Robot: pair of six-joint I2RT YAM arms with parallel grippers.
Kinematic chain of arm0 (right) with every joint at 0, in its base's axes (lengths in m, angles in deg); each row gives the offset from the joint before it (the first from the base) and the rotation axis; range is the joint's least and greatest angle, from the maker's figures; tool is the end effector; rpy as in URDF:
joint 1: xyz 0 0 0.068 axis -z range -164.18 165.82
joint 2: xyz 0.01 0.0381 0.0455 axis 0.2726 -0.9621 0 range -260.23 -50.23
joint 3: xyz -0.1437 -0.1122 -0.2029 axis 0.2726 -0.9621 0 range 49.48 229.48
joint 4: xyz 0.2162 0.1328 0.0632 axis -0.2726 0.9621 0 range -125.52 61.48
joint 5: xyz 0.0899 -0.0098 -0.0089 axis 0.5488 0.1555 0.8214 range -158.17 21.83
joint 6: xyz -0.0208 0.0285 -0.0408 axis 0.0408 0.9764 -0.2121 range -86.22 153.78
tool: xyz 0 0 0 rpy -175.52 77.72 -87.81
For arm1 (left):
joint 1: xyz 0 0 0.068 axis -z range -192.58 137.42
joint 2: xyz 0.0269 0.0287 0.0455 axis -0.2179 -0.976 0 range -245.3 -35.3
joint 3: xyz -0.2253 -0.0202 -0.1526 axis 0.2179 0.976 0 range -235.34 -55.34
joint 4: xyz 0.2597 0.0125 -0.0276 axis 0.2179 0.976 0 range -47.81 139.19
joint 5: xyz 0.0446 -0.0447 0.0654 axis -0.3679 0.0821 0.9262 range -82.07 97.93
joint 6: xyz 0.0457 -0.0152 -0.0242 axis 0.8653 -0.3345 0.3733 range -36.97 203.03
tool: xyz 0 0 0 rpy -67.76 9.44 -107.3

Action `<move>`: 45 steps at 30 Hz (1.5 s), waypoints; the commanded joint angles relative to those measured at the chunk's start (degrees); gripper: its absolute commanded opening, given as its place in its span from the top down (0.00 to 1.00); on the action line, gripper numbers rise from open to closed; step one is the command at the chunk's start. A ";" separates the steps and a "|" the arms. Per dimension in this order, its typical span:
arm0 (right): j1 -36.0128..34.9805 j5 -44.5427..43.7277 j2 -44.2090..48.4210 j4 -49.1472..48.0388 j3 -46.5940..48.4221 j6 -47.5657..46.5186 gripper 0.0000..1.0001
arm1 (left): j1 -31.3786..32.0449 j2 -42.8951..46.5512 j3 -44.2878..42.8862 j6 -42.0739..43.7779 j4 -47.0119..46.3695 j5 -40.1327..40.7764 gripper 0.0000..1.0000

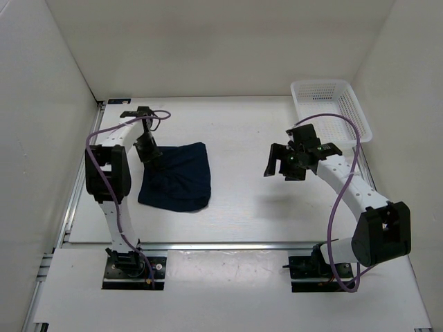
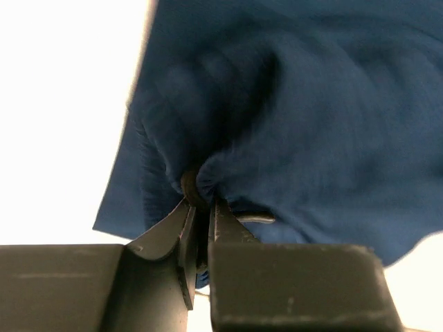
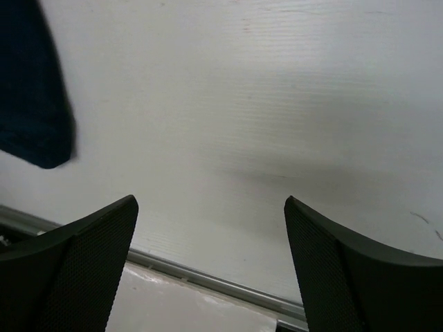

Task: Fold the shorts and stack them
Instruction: Fold the shorts

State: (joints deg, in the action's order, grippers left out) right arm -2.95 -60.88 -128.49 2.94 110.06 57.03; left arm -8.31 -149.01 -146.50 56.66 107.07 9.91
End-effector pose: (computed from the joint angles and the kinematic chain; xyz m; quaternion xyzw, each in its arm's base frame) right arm 0.2625 0.0941 0.2639 0.0188 0.9547 0.1609 0.2495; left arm 0.3794 -0.0272 0.2073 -0.1919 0.9810 0.0107 0.0261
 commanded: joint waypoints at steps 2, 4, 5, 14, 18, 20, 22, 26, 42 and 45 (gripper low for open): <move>-1.97 12.81 -1.01 -6.01 -1.43 -2.06 0.07 | -1.90 -1.25 1.07 -0.17 -3.35 2.77 0.90; -6.44 16.07 -2.77 -10.22 -0.73 -0.31 0.05 | -1.90 -0.72 1.07 -0.17 -3.36 2.77 0.90; -8.37 16.09 -5.65 -11.64 0.93 0.30 0.05 | -1.90 -0.72 1.07 -0.17 -3.36 2.77 0.90; -25.08 17.49 -30.62 -18.76 17.55 6.55 0.08 | -2.95 1.38 1.07 0.35 -2.74 1.63 0.90; -26.41 18.02 -37.74 -19.56 22.21 7.87 0.12 | -3.56 1.39 -0.68 1.40 -1.61 0.57 0.90; -26.93 18.02 -40.91 -19.56 23.88 9.09 0.15 | -3.57 1.91 -1.47 1.41 -1.07 0.57 0.90; -26.94 18.02 -43.02 -19.56 24.67 9.10 0.16 | -4.10 1.91 -2.01 1.41 -0.55 0.57 0.90; -27.47 18.19 -45.84 -20.09 26.61 10.33 0.39 | -4.10 1.91 -3.06 1.41 -0.02 0.57 0.90; -19.74 -3.68 -18.72 -17.72 0.45 11.39 1.00 | 8.72 4.81 -1.31 -0.87 -0.81 -9.88 0.90; -19.03 -6.93 -14.05 -14.73 -1.16 9.81 1.00 | 11.90 5.34 -1.83 -1.58 -0.81 -10.50 0.90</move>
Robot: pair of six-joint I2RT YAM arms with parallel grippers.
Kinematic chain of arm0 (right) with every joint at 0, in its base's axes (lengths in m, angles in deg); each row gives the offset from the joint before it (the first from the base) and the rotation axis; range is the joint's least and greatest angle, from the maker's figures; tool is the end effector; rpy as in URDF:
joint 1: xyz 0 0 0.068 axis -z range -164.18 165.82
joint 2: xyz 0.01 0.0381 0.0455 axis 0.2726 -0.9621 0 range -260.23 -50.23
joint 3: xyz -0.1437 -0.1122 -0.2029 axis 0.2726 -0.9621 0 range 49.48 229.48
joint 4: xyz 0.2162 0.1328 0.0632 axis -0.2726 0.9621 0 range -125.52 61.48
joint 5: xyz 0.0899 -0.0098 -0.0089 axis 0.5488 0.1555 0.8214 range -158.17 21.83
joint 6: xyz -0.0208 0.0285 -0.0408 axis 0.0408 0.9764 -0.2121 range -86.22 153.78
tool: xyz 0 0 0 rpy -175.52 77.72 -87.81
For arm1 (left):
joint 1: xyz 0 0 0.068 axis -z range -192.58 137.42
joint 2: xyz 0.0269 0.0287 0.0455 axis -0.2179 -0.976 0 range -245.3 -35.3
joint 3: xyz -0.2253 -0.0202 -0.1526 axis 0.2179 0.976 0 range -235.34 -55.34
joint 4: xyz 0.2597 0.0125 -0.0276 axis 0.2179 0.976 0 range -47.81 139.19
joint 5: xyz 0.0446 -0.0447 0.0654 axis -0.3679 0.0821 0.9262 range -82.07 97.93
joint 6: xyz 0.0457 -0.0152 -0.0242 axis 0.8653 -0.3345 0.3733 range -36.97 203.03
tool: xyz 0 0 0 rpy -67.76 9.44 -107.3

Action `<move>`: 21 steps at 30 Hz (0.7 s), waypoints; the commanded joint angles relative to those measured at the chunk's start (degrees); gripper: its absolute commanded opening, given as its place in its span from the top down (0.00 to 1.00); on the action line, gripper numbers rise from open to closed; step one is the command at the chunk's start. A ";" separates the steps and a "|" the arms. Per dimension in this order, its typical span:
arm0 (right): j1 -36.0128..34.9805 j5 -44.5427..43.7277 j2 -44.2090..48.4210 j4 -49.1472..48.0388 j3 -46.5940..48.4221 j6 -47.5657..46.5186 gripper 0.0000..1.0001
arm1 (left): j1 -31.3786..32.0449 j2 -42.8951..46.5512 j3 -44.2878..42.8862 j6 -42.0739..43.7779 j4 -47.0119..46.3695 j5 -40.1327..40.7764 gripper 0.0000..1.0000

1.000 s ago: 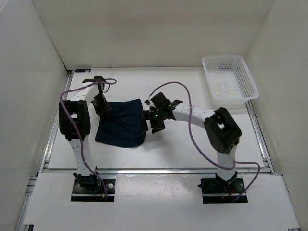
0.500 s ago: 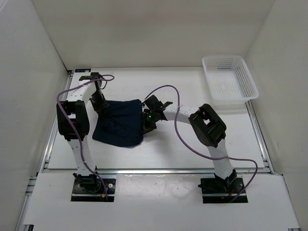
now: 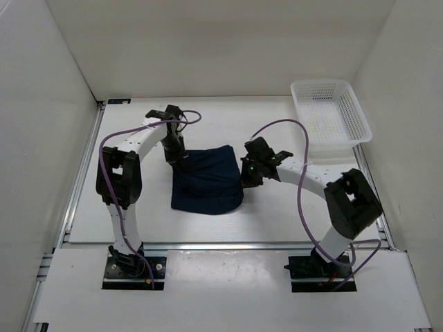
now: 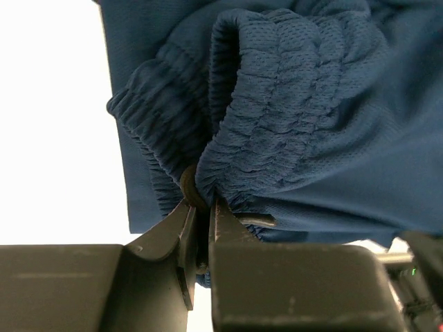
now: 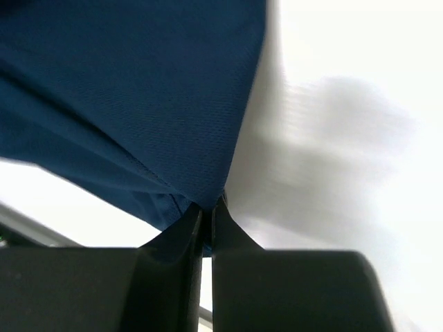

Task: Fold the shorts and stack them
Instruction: Fold the shorts

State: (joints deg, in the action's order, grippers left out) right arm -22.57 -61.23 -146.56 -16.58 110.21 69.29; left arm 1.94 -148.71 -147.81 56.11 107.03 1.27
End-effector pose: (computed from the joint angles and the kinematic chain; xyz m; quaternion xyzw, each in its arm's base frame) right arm 0.2690 0.2187 0.1930 -0.0423 0.9500 0.2287 0.2083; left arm 0.3699 -0.1001 0.2152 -0.1056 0.9920 -0.0673 0.0138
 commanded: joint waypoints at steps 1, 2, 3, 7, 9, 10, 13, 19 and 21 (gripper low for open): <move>0.60 -6.59 4.75 5.40 -1.92 -2.46 1.00 | 2.26 5.04 -0.52 -1.03 -0.77 -1.87 0.90; 0.60 -7.20 5.36 6.54 -1.93 -3.24 0.90 | 2.26 5.91 0.09 -1.55 -0.77 -1.87 0.90; 0.60 -7.20 6.06 6.55 -1.93 -3.95 0.77 | 2.26 6.87 0.88 -1.56 -0.77 -0.65 0.90; 0.07 -8.70 6.60 8.13 -1.93 -3.95 0.31 | 2.26 6.54 3.78 -0.94 -1.90 0.59 0.90; 0.07 -9.31 6.60 8.65 -1.93 -3.95 0.18 | 2.26 4.78 5.01 -0.94 -3.21 1.90 0.90; 0.07 -9.31 6.60 8.66 -1.93 -3.95 0.15 | 2.26 4.25 6.23 -0.94 -3.23 3.21 0.90; 0.07 -10.36 7.91 9.19 -1.93 -3.95 0.09 | 2.26 2.49 6.77 -0.94 -4.11 3.23 0.77; 0.07 -12.39 12.21 11.99 -1.40 -4.48 0.08 | 0.95 4.33 0.82 -0.94 -0.34 6.38 0.00; 0.07 -13.96 13.27 12.78 -0.35 -4.48 0.08 | -0.63 6.25 -1.92 -0.34 2.90 8.14 0.00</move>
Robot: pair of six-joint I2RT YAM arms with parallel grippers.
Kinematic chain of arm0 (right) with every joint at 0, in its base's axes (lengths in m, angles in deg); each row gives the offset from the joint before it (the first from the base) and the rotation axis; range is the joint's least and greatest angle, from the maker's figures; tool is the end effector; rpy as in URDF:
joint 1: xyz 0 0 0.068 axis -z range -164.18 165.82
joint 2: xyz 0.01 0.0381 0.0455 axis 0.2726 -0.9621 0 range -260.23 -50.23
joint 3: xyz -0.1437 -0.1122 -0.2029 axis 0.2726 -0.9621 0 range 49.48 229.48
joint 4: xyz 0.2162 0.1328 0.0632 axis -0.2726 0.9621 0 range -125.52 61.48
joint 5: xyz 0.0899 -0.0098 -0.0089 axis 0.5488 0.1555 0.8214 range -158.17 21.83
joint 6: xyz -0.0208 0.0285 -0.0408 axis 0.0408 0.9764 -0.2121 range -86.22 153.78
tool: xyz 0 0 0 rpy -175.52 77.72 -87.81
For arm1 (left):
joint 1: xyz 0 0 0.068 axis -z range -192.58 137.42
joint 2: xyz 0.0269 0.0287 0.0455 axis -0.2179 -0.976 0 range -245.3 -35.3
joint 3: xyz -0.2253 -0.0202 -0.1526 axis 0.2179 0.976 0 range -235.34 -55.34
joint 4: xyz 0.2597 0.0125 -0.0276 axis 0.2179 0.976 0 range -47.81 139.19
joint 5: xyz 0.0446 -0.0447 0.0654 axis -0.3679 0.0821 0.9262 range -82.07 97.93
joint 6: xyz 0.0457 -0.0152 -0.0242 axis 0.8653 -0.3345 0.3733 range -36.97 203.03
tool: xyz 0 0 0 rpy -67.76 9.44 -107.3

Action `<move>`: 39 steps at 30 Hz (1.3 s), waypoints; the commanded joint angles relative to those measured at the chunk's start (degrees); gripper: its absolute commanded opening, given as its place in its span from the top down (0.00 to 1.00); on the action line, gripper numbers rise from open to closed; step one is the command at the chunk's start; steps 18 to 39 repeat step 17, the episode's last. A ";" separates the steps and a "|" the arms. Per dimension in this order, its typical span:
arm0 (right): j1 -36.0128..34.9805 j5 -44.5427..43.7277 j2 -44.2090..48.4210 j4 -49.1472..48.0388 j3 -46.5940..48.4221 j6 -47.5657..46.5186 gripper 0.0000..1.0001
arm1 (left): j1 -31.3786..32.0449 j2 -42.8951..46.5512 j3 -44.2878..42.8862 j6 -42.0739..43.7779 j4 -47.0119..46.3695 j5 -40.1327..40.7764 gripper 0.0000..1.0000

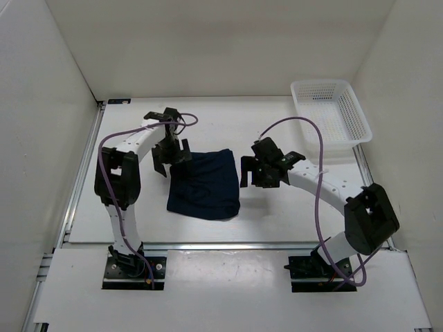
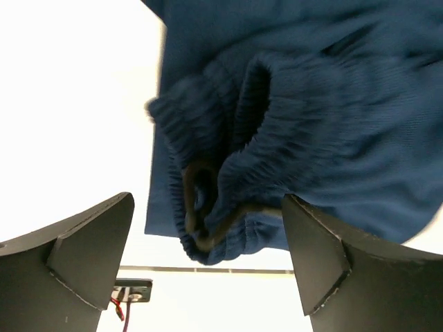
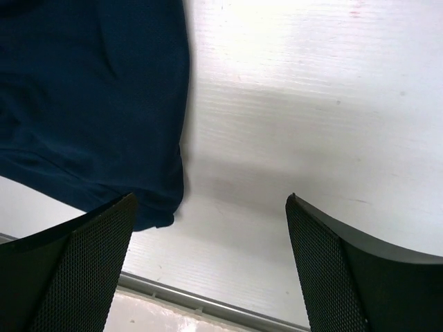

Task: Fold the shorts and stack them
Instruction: Fold the shorts

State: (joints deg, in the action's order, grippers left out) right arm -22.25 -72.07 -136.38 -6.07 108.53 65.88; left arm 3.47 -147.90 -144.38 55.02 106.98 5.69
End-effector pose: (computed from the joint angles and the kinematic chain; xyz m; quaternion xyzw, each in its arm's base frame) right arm 0.2440 0.1881 0.2273 -0.0401 0.9564 0.1386 0.2541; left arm 0.3582 -0.1046 0.2048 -0.1038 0.9943 -0.0235 0.0060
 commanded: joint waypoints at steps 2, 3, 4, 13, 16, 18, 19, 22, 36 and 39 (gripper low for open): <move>-0.26 -4.62 5.02 3.77 1.86 -1.07 0.08 | -3.92 7.03 -8.77 1.29 4.80 4.69 0.00; -0.26 -5.67 5.90 4.38 2.47 -1.07 0.07 | -4.53 8.00 -9.74 1.29 5.68 5.92 0.00; -0.26 -6.98 7.99 5.69 2.48 -1.07 0.07 | -5.15 10.44 -10.71 1.81 7.00 5.93 0.00; 0.97 -35.80 23.63 17.56 5.82 4.29 0.00 | -8.76 32.94 -6.51 5.77 -0.10 3.91 0.00; 0.97 -42.30 28.56 20.02 5.29 5.96 0.00 | -8.76 40.33 -2.92 5.77 -1.59 3.99 0.00; 0.97 -44.07 29.45 20.73 5.29 7.44 0.00 | -8.76 43.31 -2.12 5.77 -1.60 4.52 0.00; 0.97 -44.07 29.45 20.73 5.29 7.44 0.00 | -8.76 43.31 -2.12 5.77 -1.60 4.52 0.00; 0.97 -44.07 29.45 20.73 5.29 7.44 0.00 | -8.76 43.31 -2.12 5.77 -1.60 4.52 0.00; 0.97 -44.07 29.45 20.73 5.29 7.44 0.00 | -8.76 43.31 -2.12 5.77 -1.60 4.52 0.00; 0.97 -44.07 29.45 20.73 5.29 7.44 0.00 | -8.76 43.31 -2.12 5.77 -1.60 4.52 0.00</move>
